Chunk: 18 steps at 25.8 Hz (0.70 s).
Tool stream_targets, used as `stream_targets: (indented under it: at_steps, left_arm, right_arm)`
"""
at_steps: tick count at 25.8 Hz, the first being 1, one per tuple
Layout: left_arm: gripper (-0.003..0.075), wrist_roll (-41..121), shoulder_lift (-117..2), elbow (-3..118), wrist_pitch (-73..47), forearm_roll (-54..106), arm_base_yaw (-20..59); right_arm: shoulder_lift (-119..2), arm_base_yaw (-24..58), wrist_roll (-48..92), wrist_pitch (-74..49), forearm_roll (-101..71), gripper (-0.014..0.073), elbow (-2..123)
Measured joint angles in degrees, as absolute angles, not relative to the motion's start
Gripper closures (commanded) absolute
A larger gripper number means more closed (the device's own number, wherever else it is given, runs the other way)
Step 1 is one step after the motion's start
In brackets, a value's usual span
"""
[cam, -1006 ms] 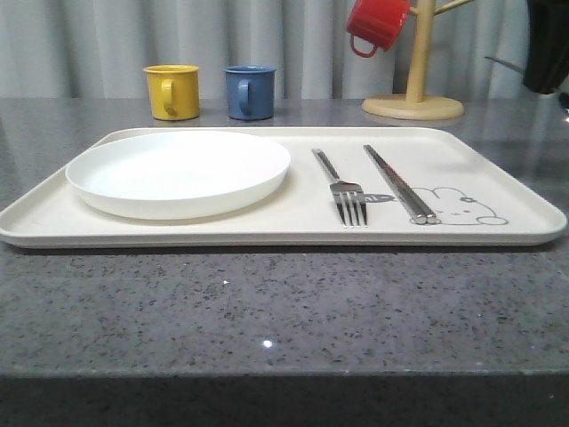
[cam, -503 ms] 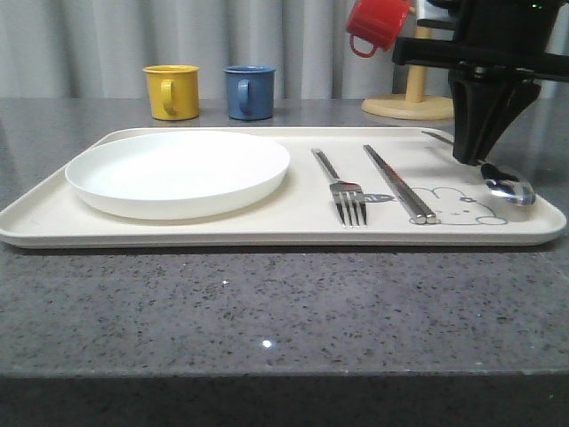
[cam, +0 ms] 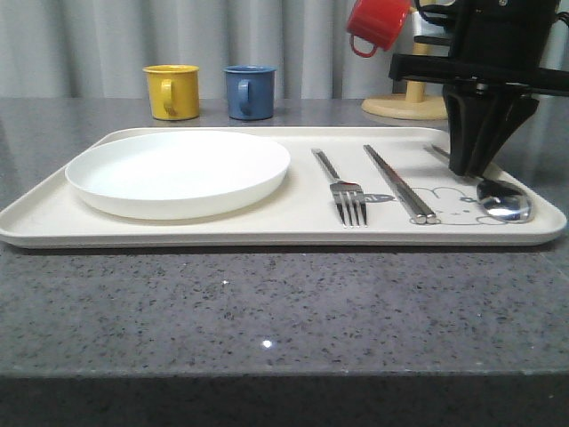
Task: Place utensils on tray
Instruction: 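Grasp the steel spoon with the right gripper and lay it beside the chopsticks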
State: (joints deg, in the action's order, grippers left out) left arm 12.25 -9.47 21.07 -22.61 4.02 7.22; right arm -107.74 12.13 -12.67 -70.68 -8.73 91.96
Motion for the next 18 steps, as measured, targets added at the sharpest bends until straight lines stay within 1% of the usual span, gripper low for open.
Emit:
stream_targets:
  at_steps: [2, 8, 16, 17, 18]
  left_arm:
    - [0.0739, 12.25, -9.47, 21.07, -22.61, 4.02, 7.22]
    - [0.0739, 12.25, -9.47, 21.07, -22.61, 4.02, 7.22]
    - [0.0739, 12.25, -9.47, 21.07, -22.61, 4.02, 7.22]
    - [0.0739, 12.25, -9.47, 21.07, -22.61, 4.02, 7.22]
    - [0.0739, 12.25, -9.47, 21.07, -22.61, 4.02, 7.22]
  right_arm:
    - [-107.74, 12.13, -12.67, -70.68, -8.73, 0.0363, 91.96]
    - [-106.44, 12.13, -12.70, -70.59, -8.73, 0.0363, 91.96]
    - [-91.43, 12.13, -8.81, -70.86, -6.74, 0.0376, 91.96]
    - [-89.93, 12.13, -8.11, -70.99, -6.57, 0.0393, 91.96]
    - [-88.18, 12.13, -7.36, -71.15, -6.41, 0.0427, 91.96]
